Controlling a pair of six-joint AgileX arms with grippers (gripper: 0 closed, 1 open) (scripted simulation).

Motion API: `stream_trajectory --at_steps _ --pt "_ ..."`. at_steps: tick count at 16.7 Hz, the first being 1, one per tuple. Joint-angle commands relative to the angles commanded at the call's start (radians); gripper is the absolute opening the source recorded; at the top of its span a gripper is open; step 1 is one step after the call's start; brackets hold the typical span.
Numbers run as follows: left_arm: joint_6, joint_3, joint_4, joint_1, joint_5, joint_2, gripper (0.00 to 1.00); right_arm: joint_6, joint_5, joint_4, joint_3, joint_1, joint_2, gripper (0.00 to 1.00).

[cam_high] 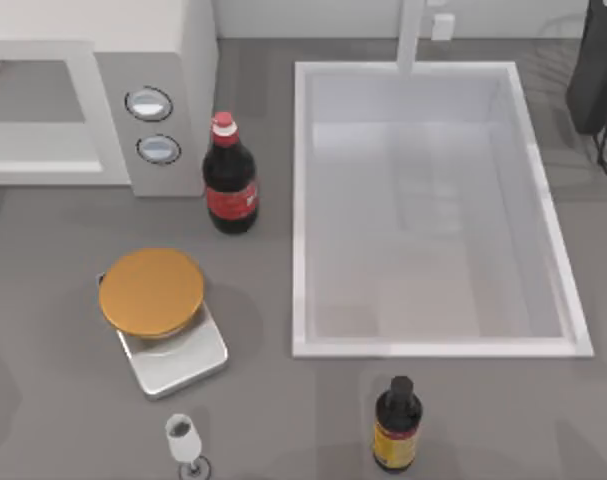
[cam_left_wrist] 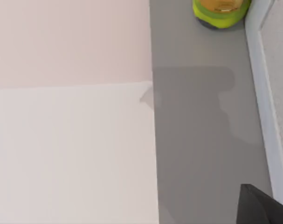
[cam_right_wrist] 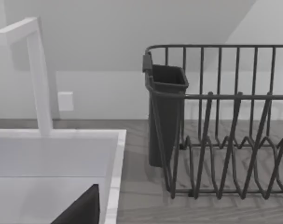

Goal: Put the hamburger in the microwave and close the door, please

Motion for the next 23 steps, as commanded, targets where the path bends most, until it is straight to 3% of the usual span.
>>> stream_trajectory --at_steps 4,11,23 --pt "0.07 0.095 -0.055 0.108 0.075 0.123 0.0 0.0 0.0 0.0 0.0 0.0 0.0 1.0" --pt "0.074 0.086 -0.04 0.11 0.075 0.131 0.0 0.0 0.0 0.0 0.0 0.0 0.0 1.0" --pt "0.079 -0.166 0.324 0.116 0.08 0.248 0.0 0.0 0.0 0.0 0.0 0.0 0.0 1.0"
